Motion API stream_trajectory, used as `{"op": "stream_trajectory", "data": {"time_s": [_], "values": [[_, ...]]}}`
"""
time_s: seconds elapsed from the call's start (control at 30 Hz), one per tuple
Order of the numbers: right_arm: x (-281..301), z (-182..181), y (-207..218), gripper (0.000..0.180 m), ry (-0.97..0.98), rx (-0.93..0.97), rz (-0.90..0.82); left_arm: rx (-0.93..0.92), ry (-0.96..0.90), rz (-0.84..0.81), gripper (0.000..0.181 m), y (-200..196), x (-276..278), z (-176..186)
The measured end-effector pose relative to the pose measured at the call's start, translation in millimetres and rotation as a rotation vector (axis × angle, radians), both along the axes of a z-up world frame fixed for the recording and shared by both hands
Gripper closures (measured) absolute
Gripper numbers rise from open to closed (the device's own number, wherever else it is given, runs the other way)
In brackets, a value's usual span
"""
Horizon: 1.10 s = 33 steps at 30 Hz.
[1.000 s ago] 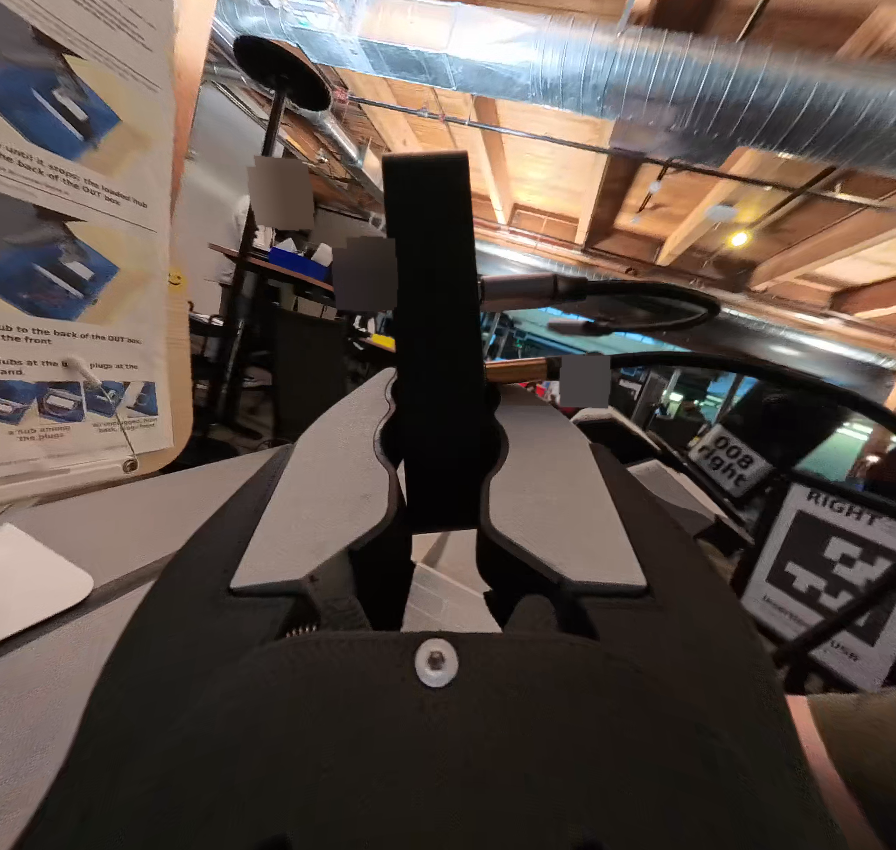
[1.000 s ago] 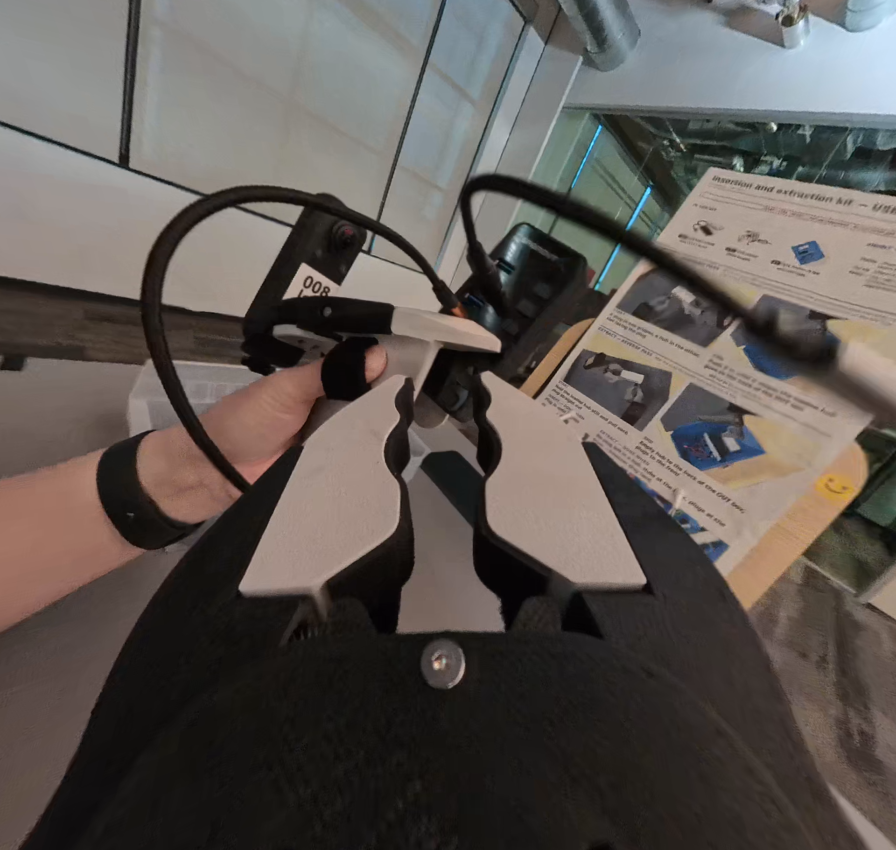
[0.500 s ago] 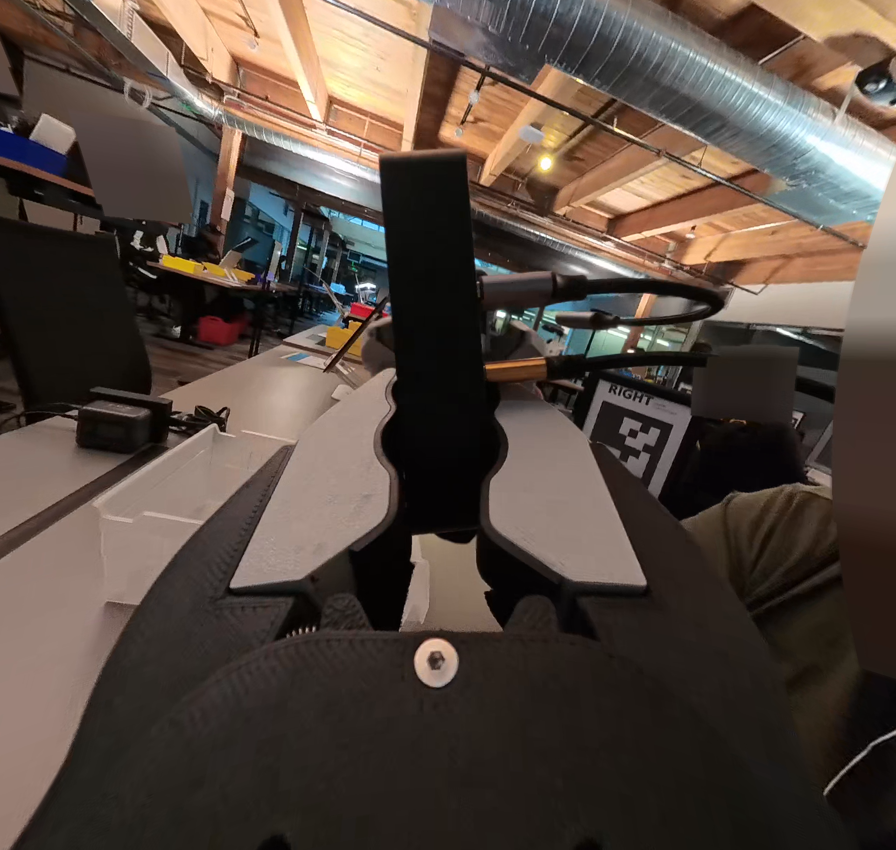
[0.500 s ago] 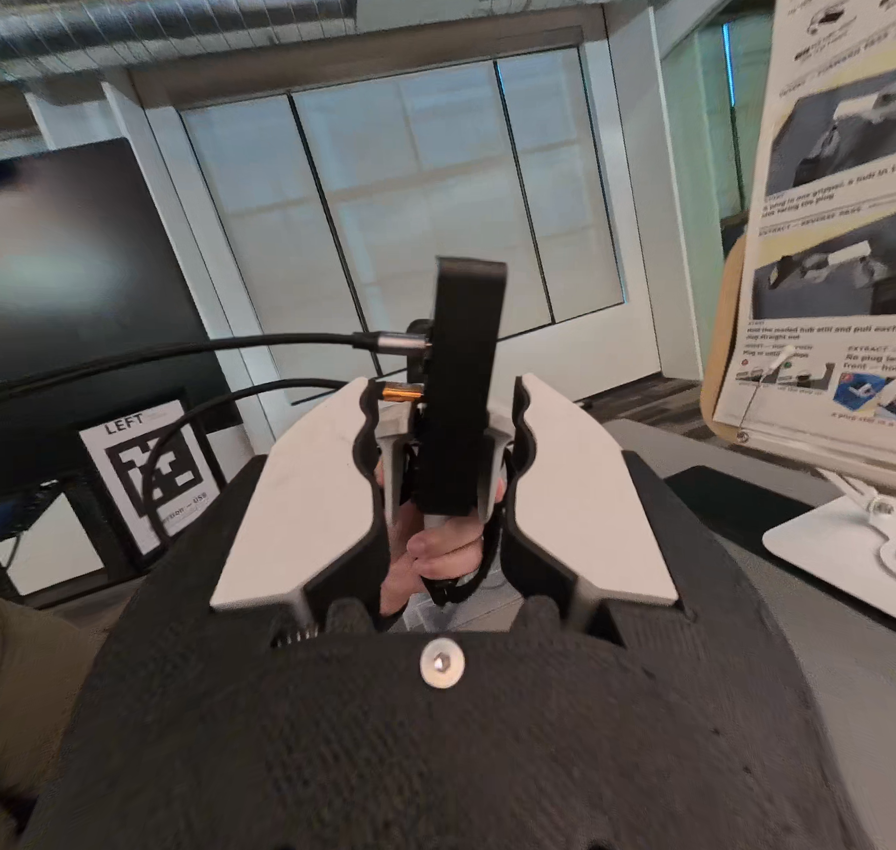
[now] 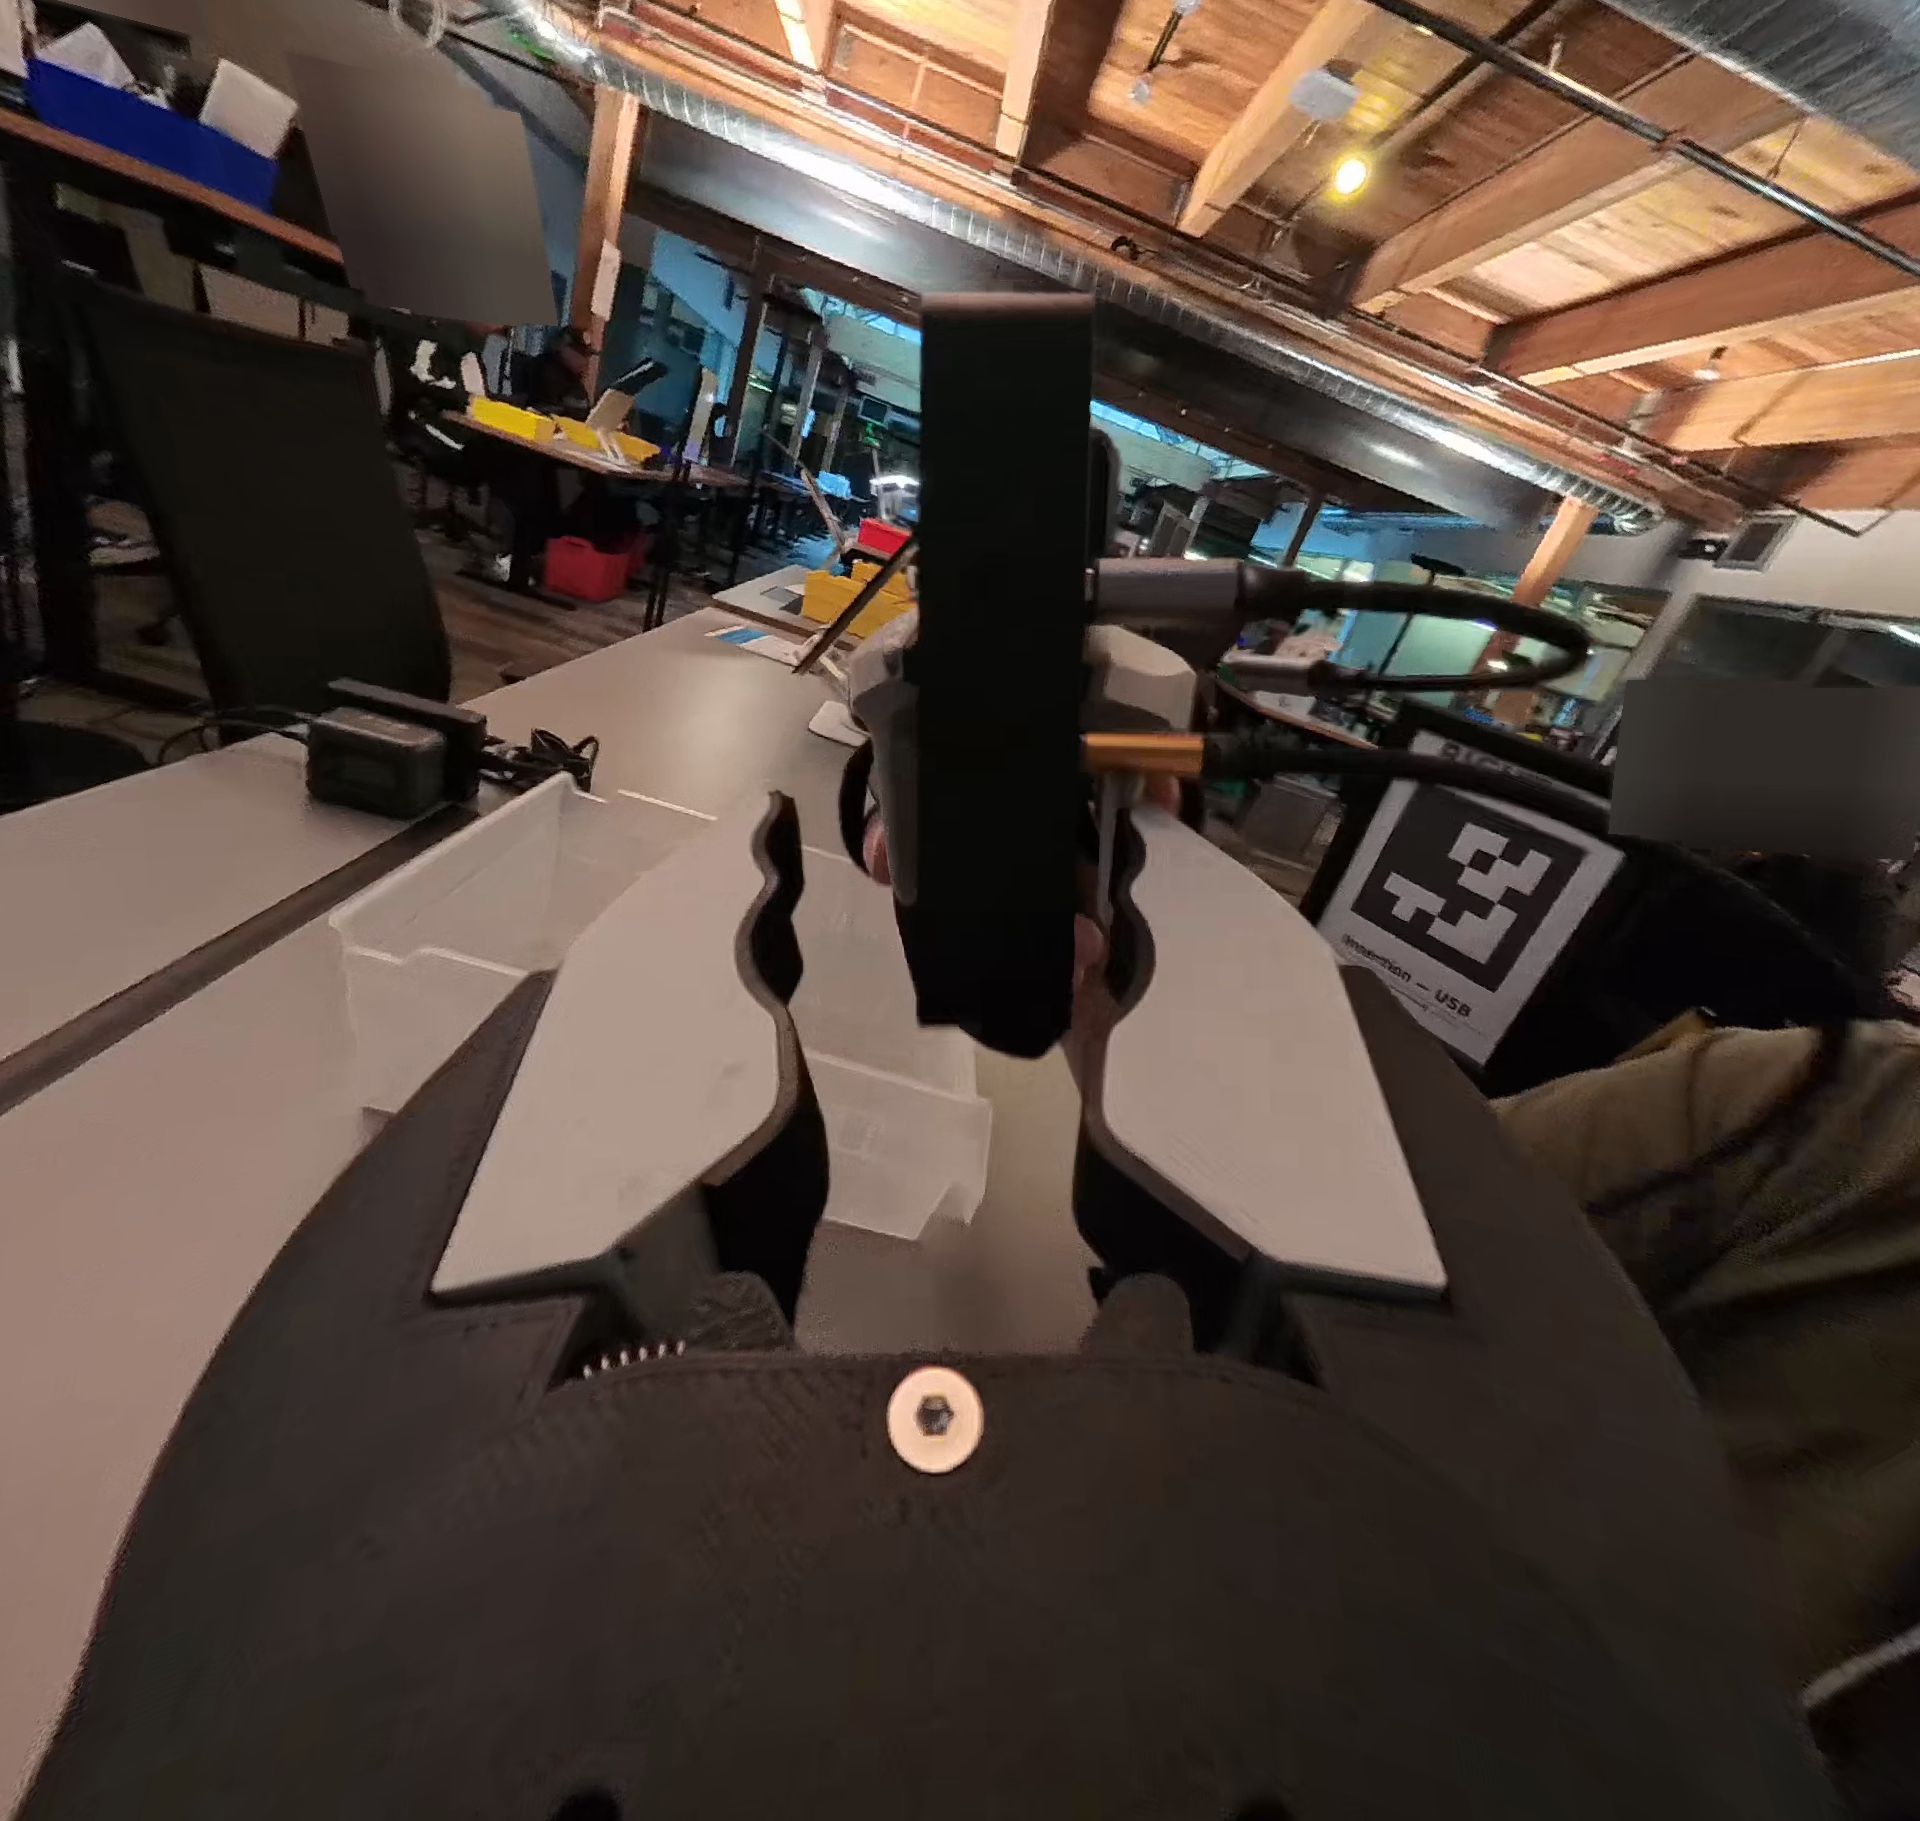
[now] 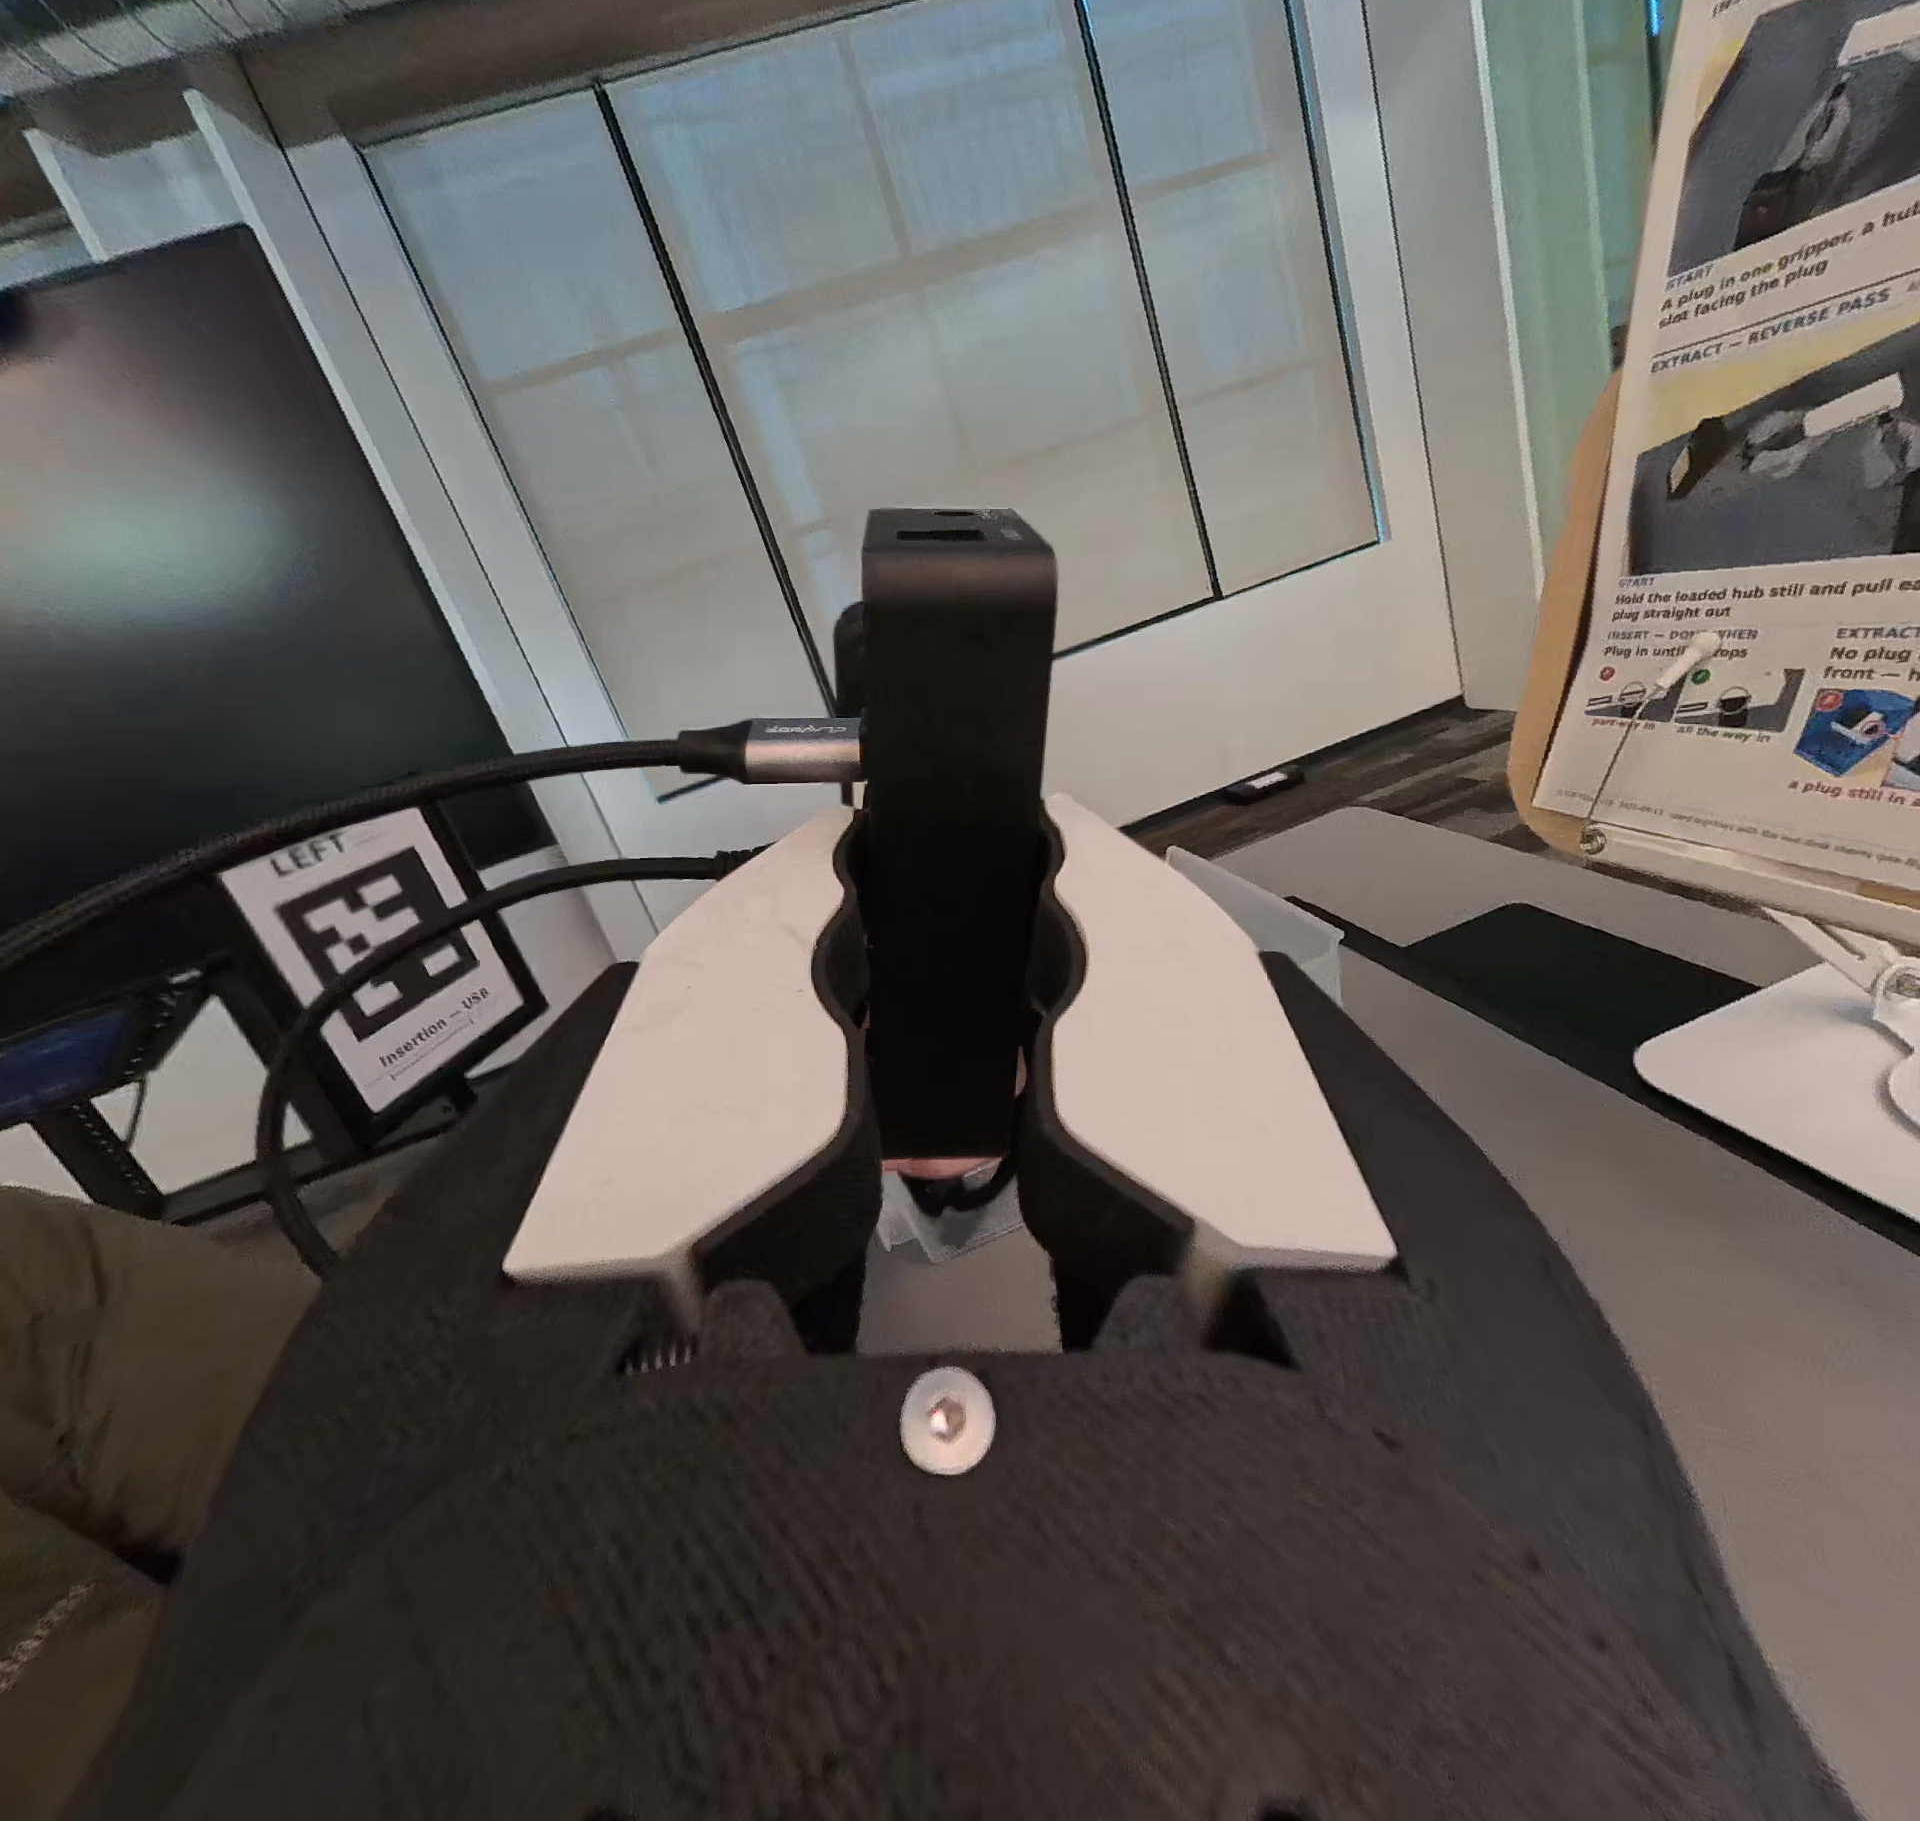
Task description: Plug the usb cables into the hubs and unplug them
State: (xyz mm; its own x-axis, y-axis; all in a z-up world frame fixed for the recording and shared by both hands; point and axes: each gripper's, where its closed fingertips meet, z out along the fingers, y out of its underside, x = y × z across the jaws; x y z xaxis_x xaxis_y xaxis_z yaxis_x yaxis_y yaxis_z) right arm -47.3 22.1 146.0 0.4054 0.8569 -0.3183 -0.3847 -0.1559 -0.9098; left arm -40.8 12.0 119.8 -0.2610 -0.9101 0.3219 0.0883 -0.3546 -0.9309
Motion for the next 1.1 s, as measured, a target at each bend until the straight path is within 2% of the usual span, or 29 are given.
{"op": "stream_trajectory", "data": {"time_s": [0.07,0.13,0.23,0.5,0.6,0.83,1.0,1.1], "values": [[8.1,1.3,0.2,0.152,0.007,-0.013,-0.005,-0.016,0.012,0.019,0.128,9.3,-12.4,1.3],[17.2,1.6,1.7,0.152,-0.001,-0.026,-0.027,-0.011,0.030,0.106,0.135,26.9,-27.6,2.0],[30.4,2.3,3.5,0.151,0.000,-0.047,-0.057,0.017,0.033,0.197,0.137,40.2,-50.9,9.4],[74.7,8.2,2.6,0.152,-0.028,-0.071,-0.232,0.071,0.009,0.226,0.142,23.8,-77.8,35.8],[107.3,3.5,7.9,0.152,-0.155,-0.075,-0.427,0.109,0.045,0.252,0.142,20.7,-79.2,36.2],[206.4,4.6,37.4,0.151,-0.614,-0.169,-0.822,0.108,0.029,0.224,0.145,14.6,-79.9,40.8],[268.4,15.1,50.5,0.151,-0.829,-0.221,-1.013,0.104,0.017,0.222,0.146,15.4,-81.6,42.3],[292.5,9.0,57.2,0.151,-0.972,-0.249,-1.089,0.107,0.018,0.220,0.147,14.4,-81.2,42.1]]}}
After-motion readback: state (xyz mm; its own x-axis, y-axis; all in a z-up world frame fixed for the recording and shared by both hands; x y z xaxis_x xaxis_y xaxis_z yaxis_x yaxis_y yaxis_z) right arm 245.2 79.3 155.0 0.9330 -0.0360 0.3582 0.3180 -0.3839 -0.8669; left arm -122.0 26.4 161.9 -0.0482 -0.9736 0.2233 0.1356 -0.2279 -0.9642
